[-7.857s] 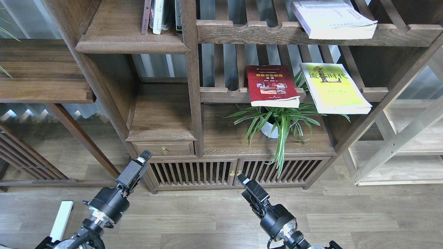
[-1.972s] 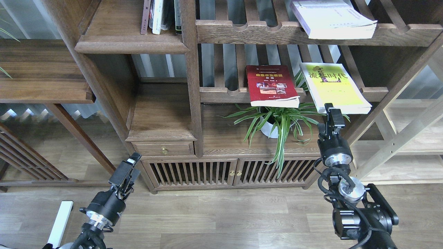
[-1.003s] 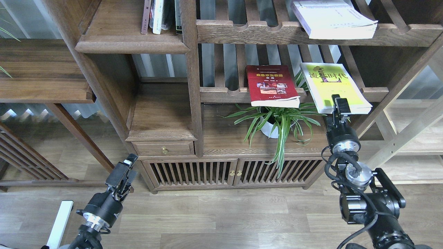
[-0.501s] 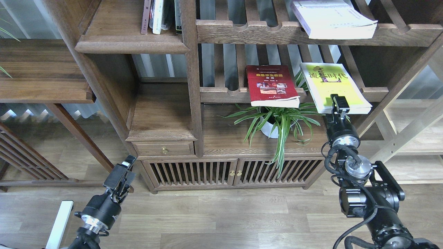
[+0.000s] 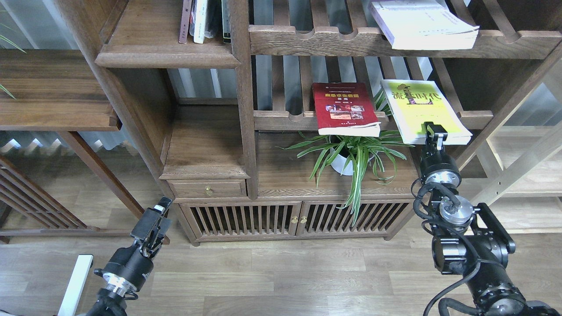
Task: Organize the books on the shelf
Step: 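Close the right gripper on the bottom edge of the yellow book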
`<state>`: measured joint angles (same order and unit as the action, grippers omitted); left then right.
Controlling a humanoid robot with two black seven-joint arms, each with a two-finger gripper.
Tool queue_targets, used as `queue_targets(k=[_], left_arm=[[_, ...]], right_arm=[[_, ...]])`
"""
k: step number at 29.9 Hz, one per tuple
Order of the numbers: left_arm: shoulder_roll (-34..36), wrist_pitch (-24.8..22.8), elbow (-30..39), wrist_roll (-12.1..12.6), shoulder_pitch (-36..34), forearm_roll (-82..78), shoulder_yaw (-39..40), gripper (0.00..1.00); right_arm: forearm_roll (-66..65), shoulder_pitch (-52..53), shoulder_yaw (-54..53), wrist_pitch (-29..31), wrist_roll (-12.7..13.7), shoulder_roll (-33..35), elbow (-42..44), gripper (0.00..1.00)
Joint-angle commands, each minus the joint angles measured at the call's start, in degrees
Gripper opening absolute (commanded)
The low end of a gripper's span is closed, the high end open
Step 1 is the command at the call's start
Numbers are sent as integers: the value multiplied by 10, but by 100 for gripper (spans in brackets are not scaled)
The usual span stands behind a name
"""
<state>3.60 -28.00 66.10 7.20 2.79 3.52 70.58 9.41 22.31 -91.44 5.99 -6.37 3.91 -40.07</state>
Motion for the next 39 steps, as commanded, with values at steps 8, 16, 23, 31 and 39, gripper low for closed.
queue_targets(k=[8, 16, 23, 31, 39], left_arm=[[0, 0, -1, 0, 1, 0, 0, 99], [0, 0, -3, 0, 1, 0, 0, 99], [0, 0, -4, 0, 1, 3, 0, 99], [1, 0, -7, 1, 0, 14, 0, 99], [0, 0, -7, 3, -1, 14, -4, 99]], right_arm=[[3, -9, 1, 28, -20, 3, -4, 25], [3, -16, 9, 40, -19, -1, -6, 22], [3, -13, 10, 41, -20, -8, -6, 16], [4, -15, 11, 47, -19, -17, -6, 6], [5, -52, 21, 121, -14, -16, -6, 4]])
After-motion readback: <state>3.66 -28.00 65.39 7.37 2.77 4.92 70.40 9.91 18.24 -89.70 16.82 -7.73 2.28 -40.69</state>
